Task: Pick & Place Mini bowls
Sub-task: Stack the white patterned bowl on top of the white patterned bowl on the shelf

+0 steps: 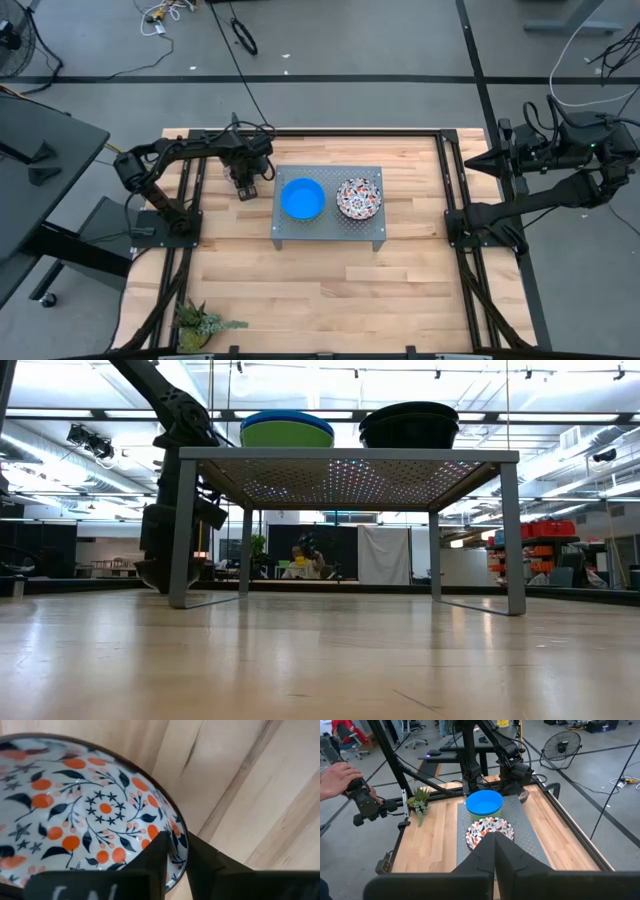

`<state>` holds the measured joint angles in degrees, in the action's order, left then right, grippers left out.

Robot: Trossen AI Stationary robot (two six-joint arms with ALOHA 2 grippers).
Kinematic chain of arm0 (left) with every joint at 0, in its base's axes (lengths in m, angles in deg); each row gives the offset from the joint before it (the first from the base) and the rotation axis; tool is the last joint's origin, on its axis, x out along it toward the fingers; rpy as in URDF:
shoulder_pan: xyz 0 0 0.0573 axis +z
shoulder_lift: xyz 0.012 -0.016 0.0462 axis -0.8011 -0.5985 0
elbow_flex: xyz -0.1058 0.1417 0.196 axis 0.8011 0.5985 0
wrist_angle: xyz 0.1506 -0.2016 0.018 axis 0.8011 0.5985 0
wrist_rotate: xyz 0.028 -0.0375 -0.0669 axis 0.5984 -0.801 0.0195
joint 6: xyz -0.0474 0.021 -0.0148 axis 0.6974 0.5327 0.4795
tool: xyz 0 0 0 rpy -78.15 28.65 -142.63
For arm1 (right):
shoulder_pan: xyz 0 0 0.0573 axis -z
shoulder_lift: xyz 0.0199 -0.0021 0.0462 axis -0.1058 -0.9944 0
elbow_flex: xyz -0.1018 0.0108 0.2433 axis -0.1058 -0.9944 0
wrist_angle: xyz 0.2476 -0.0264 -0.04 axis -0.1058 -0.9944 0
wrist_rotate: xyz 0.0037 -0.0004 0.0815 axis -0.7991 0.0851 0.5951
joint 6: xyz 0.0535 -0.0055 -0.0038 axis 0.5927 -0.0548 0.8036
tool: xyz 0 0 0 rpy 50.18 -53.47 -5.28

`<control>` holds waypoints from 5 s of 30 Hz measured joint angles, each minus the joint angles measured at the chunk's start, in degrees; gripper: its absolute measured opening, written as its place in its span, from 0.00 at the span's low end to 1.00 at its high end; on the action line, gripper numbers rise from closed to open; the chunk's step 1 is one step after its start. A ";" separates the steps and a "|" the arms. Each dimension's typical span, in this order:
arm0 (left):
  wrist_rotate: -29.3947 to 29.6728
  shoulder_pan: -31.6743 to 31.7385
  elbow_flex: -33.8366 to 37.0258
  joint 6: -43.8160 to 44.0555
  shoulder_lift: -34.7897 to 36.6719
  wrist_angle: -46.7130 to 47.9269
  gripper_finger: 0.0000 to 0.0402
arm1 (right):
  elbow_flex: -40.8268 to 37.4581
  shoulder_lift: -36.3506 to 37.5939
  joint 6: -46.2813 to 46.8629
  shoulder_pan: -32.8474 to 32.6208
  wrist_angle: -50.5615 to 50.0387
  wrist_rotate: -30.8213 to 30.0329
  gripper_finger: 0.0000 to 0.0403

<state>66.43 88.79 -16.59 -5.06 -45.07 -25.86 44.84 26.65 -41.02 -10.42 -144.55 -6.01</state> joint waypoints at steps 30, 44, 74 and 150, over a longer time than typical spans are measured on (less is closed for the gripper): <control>-0.28 -0.52 -4.38 0.48 2.57 6.92 0.03 | 0.00 -0.01 0.00 0.00 0.00 0.00 0.02; 8.01 -4.39 -17.24 1.56 2.70 19.36 0.03 | 0.00 0.01 0.00 0.00 0.00 0.00 0.02; 28.53 -32.12 -49.12 -9.48 2.78 26.11 0.03 | 0.00 -0.01 0.00 0.00 0.00 0.00 0.02; -44.20 -51.77 -49.16 20.83 2.79 -56.41 0.03 | 0.00 -0.01 -17.79 0.00 6.17 0.00 0.02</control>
<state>22.23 37.02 -65.75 15.77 -42.29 -82.27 44.84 26.64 -58.81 -10.42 -138.38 -6.01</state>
